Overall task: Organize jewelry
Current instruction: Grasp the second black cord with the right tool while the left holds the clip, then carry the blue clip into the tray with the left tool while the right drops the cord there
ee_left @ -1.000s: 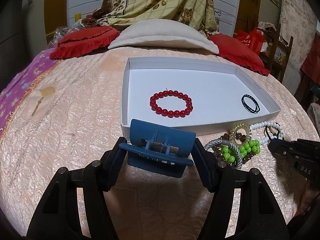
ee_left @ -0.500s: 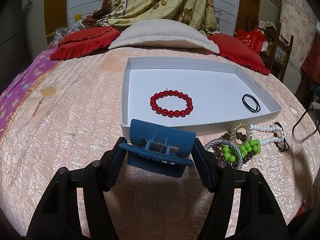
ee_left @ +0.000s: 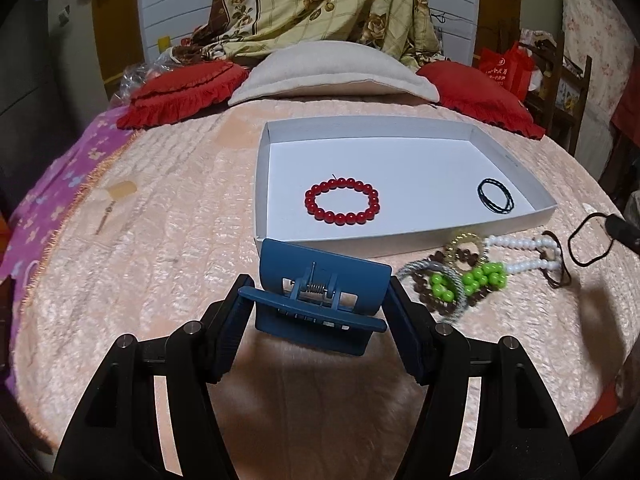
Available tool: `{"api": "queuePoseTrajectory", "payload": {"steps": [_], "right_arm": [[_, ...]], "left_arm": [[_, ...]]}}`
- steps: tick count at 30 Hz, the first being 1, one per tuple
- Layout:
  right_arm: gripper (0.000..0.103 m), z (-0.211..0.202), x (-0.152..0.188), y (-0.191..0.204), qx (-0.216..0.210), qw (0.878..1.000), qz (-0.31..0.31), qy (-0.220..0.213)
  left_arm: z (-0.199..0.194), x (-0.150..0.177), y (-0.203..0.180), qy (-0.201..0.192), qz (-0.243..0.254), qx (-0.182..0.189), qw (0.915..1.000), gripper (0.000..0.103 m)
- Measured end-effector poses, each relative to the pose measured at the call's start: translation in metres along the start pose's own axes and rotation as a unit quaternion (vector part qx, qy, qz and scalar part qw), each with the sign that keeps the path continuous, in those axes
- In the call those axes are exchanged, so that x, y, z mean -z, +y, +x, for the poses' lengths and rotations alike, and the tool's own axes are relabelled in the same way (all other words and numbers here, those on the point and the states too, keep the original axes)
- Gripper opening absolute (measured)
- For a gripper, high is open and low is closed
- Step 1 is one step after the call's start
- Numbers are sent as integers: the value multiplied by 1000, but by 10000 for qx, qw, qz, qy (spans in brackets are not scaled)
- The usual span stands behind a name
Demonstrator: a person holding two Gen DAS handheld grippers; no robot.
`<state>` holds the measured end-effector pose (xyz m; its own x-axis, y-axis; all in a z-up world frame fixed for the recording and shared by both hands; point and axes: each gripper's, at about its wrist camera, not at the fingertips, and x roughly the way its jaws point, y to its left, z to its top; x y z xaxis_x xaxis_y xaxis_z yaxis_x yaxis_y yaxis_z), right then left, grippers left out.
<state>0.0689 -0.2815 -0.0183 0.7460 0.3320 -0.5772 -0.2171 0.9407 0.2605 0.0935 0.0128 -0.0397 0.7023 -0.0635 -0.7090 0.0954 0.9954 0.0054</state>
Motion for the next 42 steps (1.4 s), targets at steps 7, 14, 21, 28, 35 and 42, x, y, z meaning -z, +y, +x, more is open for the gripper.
{"api": "queuePoseTrajectory", "payload": {"steps": [7,14,21,28,35,42], "right_arm": [[5,7,5,3,250,9994,-174,146],[5,10,6,6,365,9988,-273,166],[5,6,3,6,380,9989,-254,71],[5,3,-24,8,-2,9993,-118,-354],[5,31,-70,3,-348,9984,119,-426],[5,97,-79,-1,-37,9999,99,-22]], "left_arm": [[-17,-1,-8,50,41,-69,10000,65],[-28,-7,-8,-15,68,-108,9999,65],[-29,-13,-7,-64,45,-67,9999,65],[-30,-40,2,-377,-69,212,9990,65],[1,-77,-7,-520,92,254,9983,65],[74,-107,-15,-148,-32,383,9992,65]]}}
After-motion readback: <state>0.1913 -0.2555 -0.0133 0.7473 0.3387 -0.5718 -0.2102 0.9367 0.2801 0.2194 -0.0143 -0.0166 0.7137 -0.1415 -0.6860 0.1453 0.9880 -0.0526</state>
